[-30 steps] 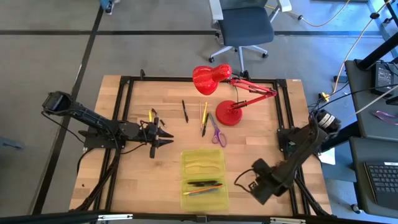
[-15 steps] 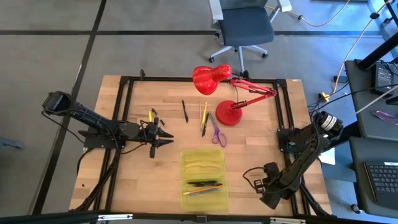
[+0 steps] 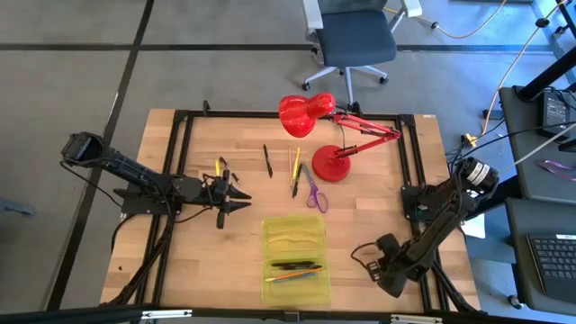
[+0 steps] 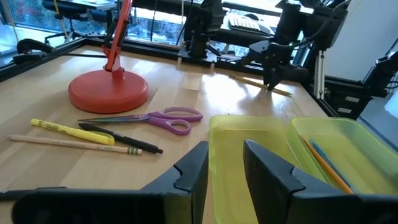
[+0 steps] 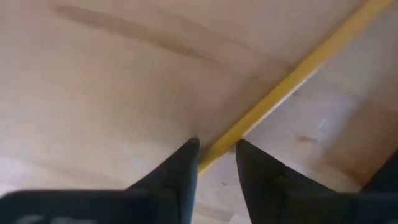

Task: Pick & place school supplies into a supply box
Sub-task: Put the yellow pencil into the yellow supply box

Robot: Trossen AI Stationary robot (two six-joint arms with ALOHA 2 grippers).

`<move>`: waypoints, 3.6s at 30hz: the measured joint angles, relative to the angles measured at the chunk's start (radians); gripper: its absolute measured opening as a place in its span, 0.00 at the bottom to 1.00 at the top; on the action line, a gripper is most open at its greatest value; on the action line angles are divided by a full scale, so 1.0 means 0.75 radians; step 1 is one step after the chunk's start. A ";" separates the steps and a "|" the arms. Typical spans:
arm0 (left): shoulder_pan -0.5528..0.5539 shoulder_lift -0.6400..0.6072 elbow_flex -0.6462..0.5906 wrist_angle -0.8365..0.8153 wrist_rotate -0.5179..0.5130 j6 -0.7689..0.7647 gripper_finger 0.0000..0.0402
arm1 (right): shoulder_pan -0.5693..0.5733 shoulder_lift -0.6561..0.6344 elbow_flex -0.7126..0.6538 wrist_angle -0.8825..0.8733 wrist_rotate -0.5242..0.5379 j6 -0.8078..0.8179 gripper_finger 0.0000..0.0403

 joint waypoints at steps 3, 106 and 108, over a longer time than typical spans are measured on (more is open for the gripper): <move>0.000 0.000 0.000 0.000 0.000 0.000 0.23 | -0.002 0.002 0.000 0.000 0.028 -0.097 0.21; 0.000 0.000 0.000 -0.049 -0.024 0.000 0.22 | -0.675 -0.288 -0.138 0.215 0.356 -1.957 0.32; 0.000 -0.001 0.000 -0.049 -0.024 0.000 0.22 | -0.598 -0.335 -0.138 0.212 0.484 -1.943 0.32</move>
